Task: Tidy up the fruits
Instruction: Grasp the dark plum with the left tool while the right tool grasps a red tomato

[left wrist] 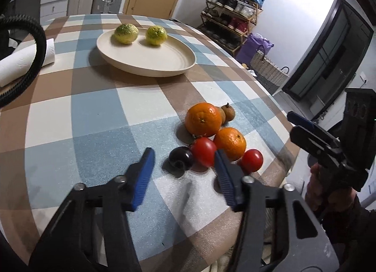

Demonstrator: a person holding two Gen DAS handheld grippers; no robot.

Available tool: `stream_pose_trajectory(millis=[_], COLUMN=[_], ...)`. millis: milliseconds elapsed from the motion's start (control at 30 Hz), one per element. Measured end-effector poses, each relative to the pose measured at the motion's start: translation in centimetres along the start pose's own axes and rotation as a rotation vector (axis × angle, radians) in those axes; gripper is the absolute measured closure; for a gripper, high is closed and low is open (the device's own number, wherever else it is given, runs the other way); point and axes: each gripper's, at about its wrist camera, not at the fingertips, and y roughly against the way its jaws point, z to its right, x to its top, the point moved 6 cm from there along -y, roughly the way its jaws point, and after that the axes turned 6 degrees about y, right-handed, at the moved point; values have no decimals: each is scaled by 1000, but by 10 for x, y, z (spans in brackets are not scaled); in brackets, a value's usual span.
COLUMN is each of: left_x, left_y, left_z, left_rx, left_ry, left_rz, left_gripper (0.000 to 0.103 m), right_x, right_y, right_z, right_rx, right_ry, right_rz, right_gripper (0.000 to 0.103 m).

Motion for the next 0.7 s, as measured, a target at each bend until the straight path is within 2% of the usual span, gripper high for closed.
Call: stream_pose_trajectory(millis=[167,233,333,500,700], left_x=[1,1,-1,-2,-4], left_y=[-4,-7,-8,-8,-7], left_z=[-3,-4,-5,-9,-6], left_rx=[-27,-37,-33,-49,-19], left_ry=[9,16,11,22,-23], left_rz=[-18,-30,-33,-36,-23], left_gripper=[66,74,82,83,83], right_x=[0,0,-1,-3,-3], right_y=[-3,-3,-4,-7,-6], right_z=[-1,-2,-2,-3,-3], right_rx=[5,5,5,7,4], right_ry=[1,1,3,-2,4], right_rz=[-2,-3,-5,-12,-12], right_gripper=[0,0,0,0,0])
